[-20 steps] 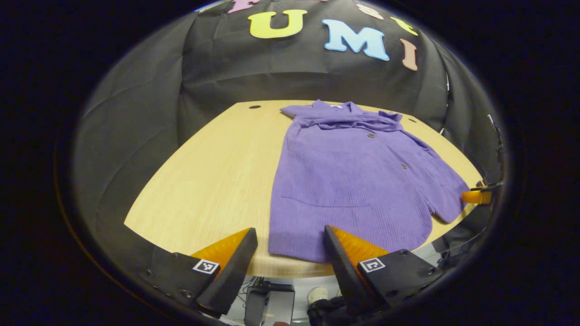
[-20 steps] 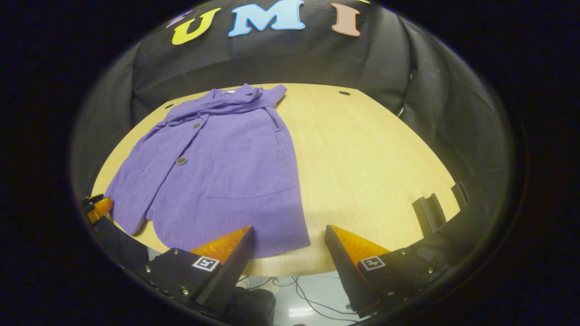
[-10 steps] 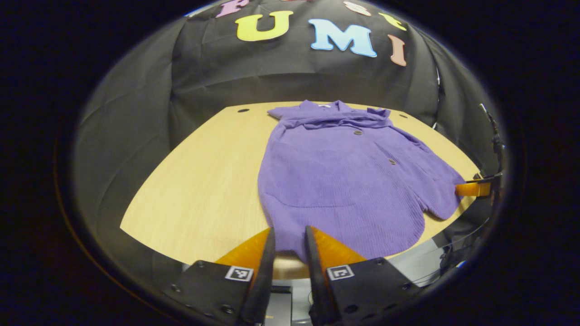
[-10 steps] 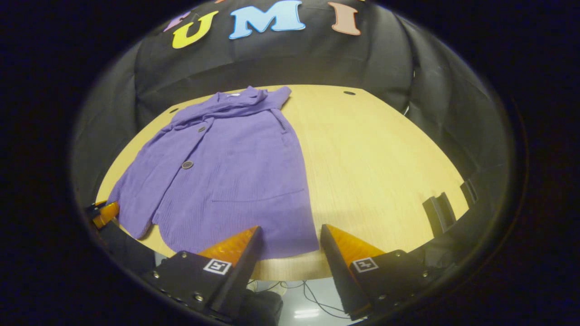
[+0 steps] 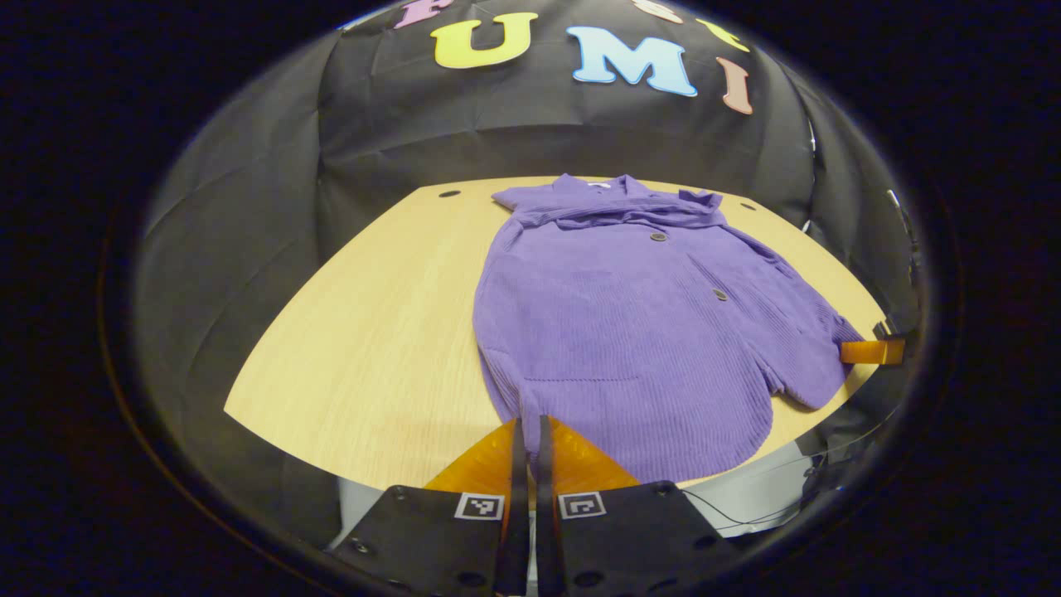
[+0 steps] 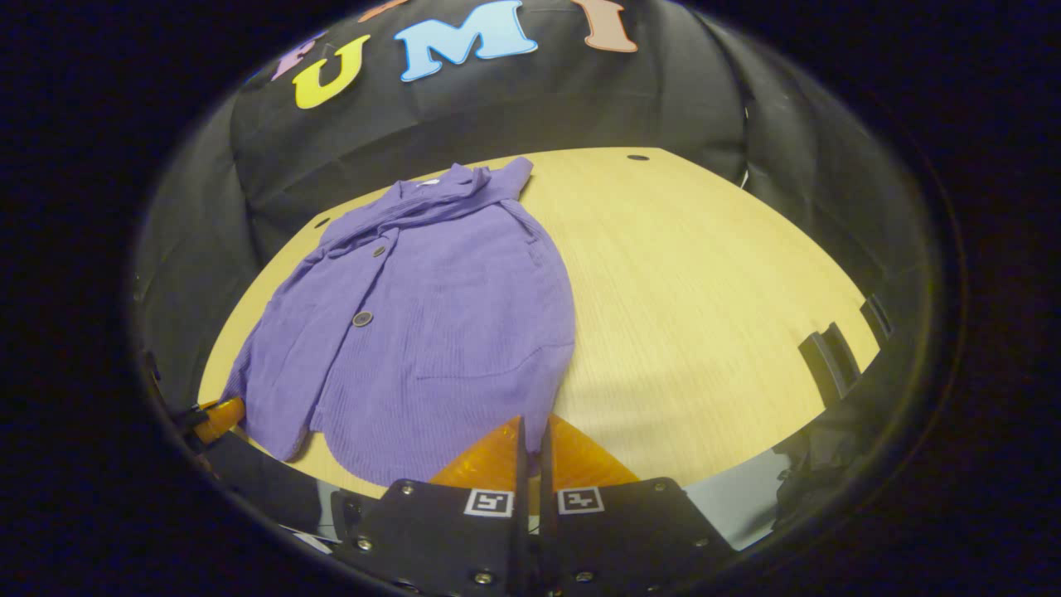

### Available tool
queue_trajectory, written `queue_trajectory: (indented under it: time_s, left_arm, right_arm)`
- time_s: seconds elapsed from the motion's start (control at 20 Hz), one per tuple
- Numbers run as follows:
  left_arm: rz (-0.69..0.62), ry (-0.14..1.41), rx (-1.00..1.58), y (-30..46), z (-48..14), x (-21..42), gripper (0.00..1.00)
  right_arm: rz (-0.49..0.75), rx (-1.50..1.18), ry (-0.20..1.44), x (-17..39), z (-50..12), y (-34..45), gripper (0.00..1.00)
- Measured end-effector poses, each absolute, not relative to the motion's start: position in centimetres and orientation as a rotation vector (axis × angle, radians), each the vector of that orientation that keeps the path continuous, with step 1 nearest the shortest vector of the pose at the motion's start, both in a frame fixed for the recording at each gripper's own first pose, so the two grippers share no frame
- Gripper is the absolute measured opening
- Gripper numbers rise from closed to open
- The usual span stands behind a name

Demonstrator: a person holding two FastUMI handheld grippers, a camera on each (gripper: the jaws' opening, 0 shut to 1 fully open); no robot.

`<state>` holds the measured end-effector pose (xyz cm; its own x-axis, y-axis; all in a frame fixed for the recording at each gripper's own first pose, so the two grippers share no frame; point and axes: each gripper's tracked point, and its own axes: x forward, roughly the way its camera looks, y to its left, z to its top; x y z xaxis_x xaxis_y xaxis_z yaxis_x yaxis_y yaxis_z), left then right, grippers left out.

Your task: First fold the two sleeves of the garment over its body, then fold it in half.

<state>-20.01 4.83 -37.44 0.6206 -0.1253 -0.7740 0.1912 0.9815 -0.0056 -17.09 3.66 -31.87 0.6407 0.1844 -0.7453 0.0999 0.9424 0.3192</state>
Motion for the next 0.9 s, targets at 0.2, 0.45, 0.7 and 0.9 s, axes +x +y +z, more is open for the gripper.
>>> queue_trajectory:
  time_s: [0.2,0.45,0.7,0.9]
  left_arm:
    - [-0.157,0.864,0.028,3.8,-34.2,-19.3,0.10]
    - [-0.111,0.765,-0.111,2.2,-27.9,-16.4,0.10]
    - [-0.129,0.673,-0.160,0.4,-22.8,-11.7,0.10]
    - [-0.171,0.599,-0.174,-0.7,-19.8,-6.4,0.10]
  right_arm:
    - [0.089,0.422,0.837,-16.4,-29.3,2.9,0.02]
    - [0.191,0.429,0.694,-13.5,-23.0,1.5,0.03]
    - [0.235,0.454,0.589,-9.3,-16.9,0.8,0.03]
    - [0.232,0.438,0.516,-4.8,-13.5,0.6,0.02]
